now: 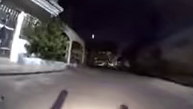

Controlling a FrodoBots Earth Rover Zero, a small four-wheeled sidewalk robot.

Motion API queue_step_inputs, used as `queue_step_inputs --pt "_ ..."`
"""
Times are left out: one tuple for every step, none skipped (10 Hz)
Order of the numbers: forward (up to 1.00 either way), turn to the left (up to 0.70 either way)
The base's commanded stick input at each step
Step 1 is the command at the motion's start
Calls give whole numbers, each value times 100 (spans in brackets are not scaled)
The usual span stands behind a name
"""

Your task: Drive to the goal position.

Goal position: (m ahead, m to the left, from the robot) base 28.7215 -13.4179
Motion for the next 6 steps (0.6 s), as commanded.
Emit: queue_step_inputs --pt "100 3" --pt "100 3" --pt "100 3" --pt "100 3" --pt "100 3" --pt "100 3"
